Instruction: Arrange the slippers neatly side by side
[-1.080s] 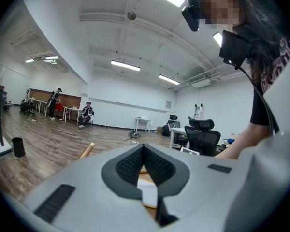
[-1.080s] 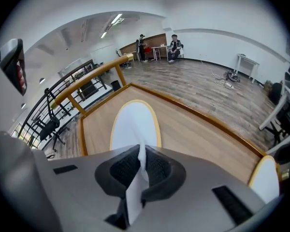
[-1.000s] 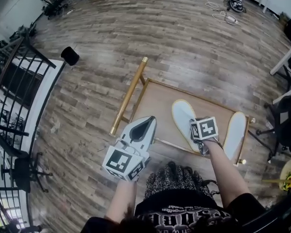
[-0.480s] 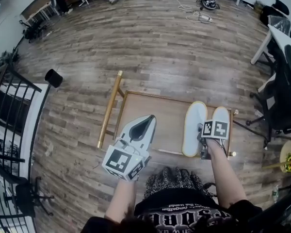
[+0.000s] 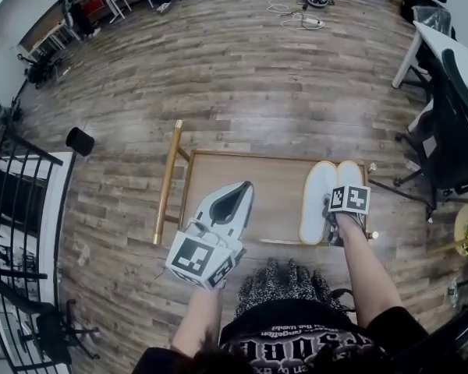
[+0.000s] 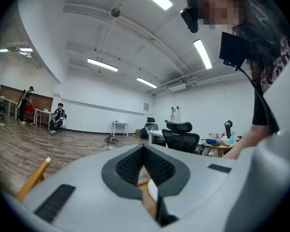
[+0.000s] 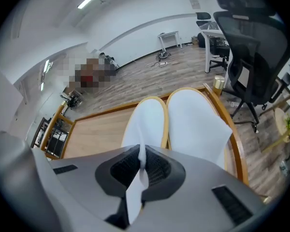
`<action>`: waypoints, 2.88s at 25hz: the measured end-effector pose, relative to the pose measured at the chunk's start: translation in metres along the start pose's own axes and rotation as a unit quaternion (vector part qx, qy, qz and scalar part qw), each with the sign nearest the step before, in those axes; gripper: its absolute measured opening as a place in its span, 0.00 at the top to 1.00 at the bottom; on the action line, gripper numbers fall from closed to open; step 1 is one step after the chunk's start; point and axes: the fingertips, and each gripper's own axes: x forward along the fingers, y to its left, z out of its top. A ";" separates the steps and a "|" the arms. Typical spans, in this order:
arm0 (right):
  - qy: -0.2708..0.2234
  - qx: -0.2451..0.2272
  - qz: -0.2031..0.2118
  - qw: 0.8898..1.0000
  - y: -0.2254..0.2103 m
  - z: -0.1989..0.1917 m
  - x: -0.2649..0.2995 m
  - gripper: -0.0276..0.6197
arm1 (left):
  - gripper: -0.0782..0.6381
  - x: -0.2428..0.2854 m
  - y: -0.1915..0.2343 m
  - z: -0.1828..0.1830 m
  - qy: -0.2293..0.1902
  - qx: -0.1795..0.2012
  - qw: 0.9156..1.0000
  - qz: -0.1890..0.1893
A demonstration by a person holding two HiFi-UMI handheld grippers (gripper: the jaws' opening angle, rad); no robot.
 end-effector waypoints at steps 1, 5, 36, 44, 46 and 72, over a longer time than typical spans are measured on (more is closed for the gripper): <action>0.001 -0.008 -0.002 1.000 -0.002 -0.001 0.002 0.93 | 0.90 0.000 -0.001 -0.002 0.002 0.000 1.000 0.000; -0.005 -0.051 -0.011 0.999 -0.005 0.001 0.007 0.93 | 0.90 0.001 -0.004 -0.005 0.008 0.002 1.000 -0.002; -0.065 -0.137 0.004 0.988 0.007 0.007 0.001 0.81 | 0.90 0.017 -0.010 0.005 -0.001 0.009 1.000 0.000; -0.134 -0.137 0.028 0.981 0.030 0.041 -0.064 0.81 | 0.90 0.023 -0.019 0.005 -0.003 0.003 1.000 -0.009; -0.143 -0.148 0.034 0.978 0.034 0.043 -0.080 0.84 | 0.90 0.024 -0.023 0.006 -0.005 0.004 1.000 -0.012; -0.213 -0.232 0.059 0.947 0.064 0.049 -0.171 0.95 | 0.90 0.034 -0.044 0.028 -0.016 0.021 0.999 -0.027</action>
